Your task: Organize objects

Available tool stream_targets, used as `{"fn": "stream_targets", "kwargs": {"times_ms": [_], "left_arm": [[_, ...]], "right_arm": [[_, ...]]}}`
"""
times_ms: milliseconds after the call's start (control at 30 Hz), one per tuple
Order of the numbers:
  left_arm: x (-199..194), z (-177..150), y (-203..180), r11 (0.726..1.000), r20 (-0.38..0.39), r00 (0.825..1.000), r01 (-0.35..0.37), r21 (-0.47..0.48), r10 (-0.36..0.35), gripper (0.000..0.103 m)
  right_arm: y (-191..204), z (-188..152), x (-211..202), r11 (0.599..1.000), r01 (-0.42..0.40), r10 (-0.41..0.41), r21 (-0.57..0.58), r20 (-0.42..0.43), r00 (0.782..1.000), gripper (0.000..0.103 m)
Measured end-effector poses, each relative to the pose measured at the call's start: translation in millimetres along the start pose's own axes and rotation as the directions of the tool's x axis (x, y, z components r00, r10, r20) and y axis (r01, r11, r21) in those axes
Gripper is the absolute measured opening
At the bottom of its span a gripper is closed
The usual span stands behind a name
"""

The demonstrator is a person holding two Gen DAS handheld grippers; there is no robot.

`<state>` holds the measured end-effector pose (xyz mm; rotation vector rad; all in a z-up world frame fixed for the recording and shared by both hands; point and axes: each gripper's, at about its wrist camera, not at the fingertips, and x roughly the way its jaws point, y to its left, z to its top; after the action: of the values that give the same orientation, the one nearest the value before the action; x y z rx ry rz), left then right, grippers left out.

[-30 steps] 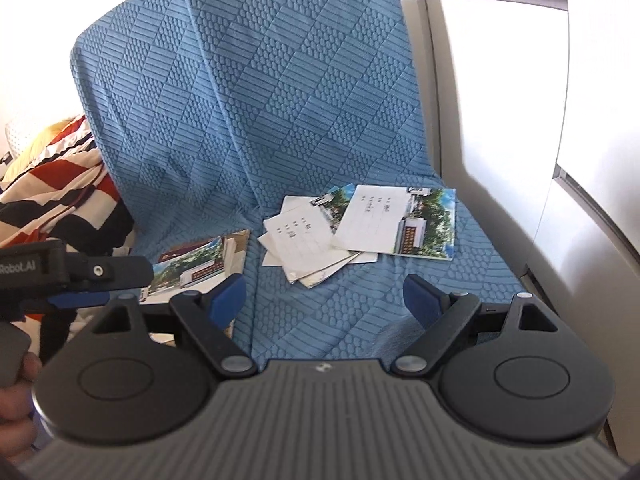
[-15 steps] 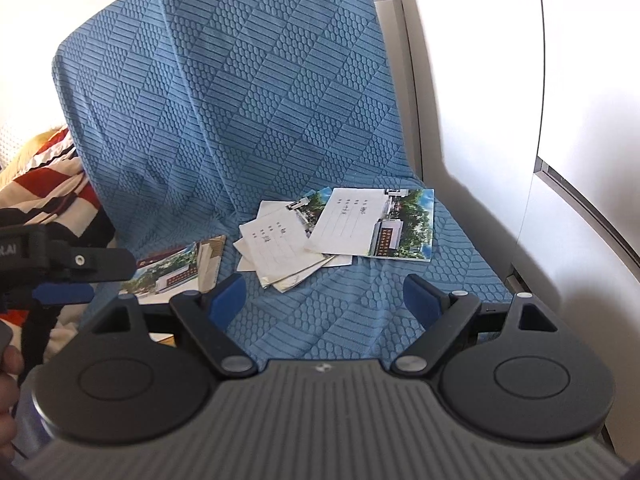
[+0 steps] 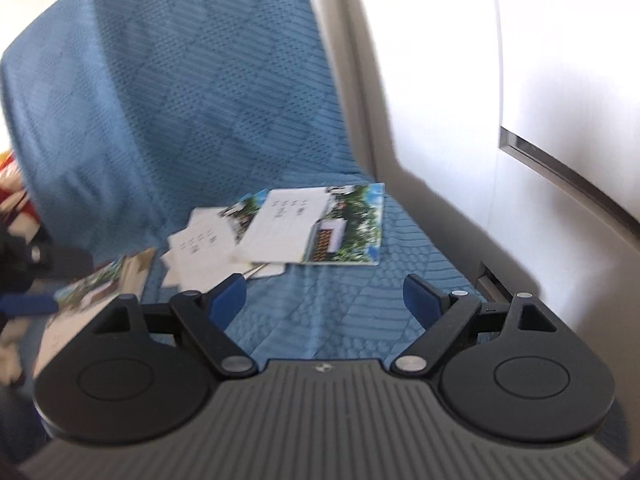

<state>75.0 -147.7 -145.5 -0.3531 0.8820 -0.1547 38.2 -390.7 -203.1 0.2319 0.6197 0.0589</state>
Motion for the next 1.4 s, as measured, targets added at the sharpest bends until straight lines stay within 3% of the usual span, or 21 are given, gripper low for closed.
{"fn": "stream_targets", "kwargs": {"times_ms": [267,467,600,867,1167,1300,1400], "left_arm": [[61,5,-19,1.0,-0.028,0.999,0.019,-0.015,-0.019,0.102],[97,15,-19,0.998,-0.031,0.999,0.037,-0.043,-0.039,0.098],[121,28,-14,0.999,-0.032,0.999,0.02,-0.044,-0.022,0.095],[173,53,1,0.998,-0.055,0.997,-0.053,-0.017,0.052,0.068],[210,66,26,0.992,-0.097,0.993,-0.073,-0.101,0.063,0.039],[217,69,25,0.984,-0.122,0.988,-0.111,-0.14,0.094,0.018],[220,70,25,0.978,-0.156,0.982,-0.132,-0.16,0.107,0.007]], "right_arm": [[-41,0,48,0.982,-0.046,0.052,0.185,-0.028,0.998,0.086],[-44,11,83,0.964,-0.057,0.071,0.258,-0.043,0.997,0.065],[-40,19,104,0.972,-0.041,0.055,0.23,-0.054,0.997,0.043],[-55,23,146,0.969,0.038,-0.008,0.244,-0.121,0.993,0.034],[-41,26,163,0.966,0.016,0.015,0.258,-0.116,0.993,0.034],[-41,26,164,0.962,0.004,0.025,0.272,-0.104,0.994,0.034],[-43,27,162,0.962,0.002,0.023,0.273,-0.088,0.996,0.034]]}}
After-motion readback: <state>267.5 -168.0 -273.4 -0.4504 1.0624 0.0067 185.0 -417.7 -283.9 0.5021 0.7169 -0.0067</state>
